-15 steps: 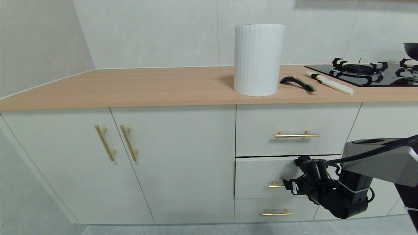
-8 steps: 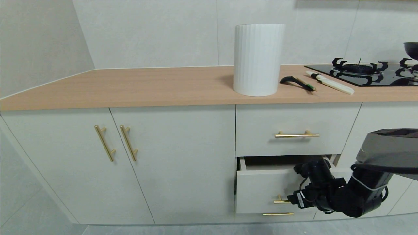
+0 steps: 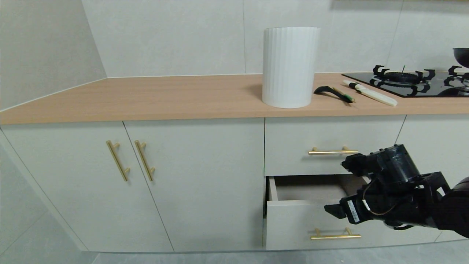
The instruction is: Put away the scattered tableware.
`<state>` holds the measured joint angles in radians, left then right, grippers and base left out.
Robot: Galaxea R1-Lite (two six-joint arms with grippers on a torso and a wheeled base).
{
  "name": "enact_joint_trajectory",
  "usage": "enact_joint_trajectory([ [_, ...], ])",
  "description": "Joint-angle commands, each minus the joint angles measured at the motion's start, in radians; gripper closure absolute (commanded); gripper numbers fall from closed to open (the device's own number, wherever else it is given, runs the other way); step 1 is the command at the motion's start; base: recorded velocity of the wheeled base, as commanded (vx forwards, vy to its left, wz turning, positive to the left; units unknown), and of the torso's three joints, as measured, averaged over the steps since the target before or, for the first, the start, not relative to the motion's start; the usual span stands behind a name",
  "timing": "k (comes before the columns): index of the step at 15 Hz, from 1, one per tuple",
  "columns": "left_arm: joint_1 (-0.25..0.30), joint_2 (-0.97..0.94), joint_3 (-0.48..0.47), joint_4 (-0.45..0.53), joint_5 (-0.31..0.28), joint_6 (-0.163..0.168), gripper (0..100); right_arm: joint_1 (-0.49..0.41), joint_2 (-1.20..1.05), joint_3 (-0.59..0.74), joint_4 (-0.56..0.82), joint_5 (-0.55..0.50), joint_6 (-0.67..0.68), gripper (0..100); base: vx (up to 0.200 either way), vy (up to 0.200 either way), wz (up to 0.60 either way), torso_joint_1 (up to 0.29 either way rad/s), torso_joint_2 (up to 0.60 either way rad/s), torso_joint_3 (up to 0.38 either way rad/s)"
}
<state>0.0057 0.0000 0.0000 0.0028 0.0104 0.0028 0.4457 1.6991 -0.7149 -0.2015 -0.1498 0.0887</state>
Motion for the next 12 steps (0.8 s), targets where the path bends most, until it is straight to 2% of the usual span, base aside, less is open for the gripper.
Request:
enact_joint_trajectory([
  [1,0.0,0.0,0.0,0.0,0.0,0.0,0,0.01,-0.01,-0.023,-0.033,-0.011,0.054,0,0.0,0.0,0.0,0.0,0.0,0.0],
  [7,0.0,0.0,0.0,0.0,0.0,-0.001,0,-0.002,0.246,-0.021,-0.271,-0.116,0.105,0,0.0,0.0,0.0,0.0,0.0,0.0],
  [12,0.0,0.0,0.0,0.0,0.0,0.0,0,-0.03,0.287,-0.026,-0.288,-0.114,0.103,0,0.0,0.0,0.0,0.0,0.0,0.0],
])
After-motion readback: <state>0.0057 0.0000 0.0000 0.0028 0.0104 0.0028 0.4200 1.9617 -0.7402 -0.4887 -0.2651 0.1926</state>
